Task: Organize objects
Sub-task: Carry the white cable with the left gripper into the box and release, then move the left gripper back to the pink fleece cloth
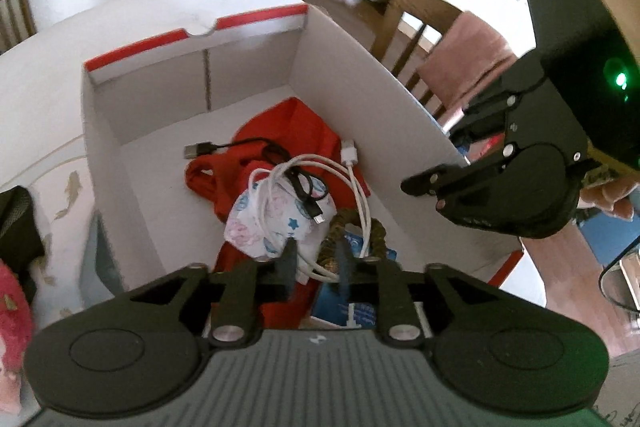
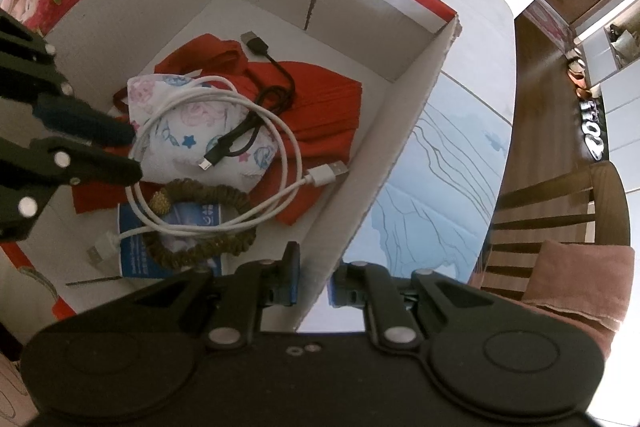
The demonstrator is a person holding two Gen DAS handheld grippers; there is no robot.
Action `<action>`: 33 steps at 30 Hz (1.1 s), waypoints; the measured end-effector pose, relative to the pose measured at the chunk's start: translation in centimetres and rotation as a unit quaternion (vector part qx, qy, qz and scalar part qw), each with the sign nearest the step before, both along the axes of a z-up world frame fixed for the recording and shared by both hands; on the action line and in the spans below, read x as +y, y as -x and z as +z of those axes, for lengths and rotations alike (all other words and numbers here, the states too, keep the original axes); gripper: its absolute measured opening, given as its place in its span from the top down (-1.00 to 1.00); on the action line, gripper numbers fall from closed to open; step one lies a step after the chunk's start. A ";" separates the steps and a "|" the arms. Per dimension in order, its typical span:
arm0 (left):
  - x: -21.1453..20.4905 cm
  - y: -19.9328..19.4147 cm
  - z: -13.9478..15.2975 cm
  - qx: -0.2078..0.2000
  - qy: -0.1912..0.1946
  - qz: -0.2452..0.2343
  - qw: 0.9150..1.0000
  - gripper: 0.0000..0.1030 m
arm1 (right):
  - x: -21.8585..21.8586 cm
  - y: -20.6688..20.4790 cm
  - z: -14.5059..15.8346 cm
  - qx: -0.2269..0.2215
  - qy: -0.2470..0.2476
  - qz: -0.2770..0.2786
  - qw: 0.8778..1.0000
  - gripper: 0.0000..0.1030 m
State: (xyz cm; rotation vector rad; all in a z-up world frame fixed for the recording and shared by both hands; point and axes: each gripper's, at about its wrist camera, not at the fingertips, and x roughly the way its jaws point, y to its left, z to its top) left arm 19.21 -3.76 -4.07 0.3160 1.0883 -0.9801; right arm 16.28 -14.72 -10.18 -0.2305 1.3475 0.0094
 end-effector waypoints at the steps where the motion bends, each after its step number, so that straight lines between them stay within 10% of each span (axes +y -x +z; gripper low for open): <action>1: 0.2 0.1 0.2 -0.008 -0.001 0.009 1.000 0.43 | 0.0 0.0 0.0 0.000 0.000 0.002 1.000 0.77; 9: 2.2 0.3 2.4 -0.023 0.011 0.064 0.998 0.39 | 0.1 0.0 0.1 -0.001 -0.003 0.014 1.000 0.77; 13: 3.5 0.5 3.3 -0.033 0.021 0.089 0.995 -0.09 | 0.1 0.0 0.1 -0.001 -0.004 0.017 1.000 0.76; 33: 17.2 -2.8 4.6 -0.044 0.027 0.233 0.971 -0.74 | 0.3 -0.5 -0.1 0.008 0.002 -0.002 1.000 0.75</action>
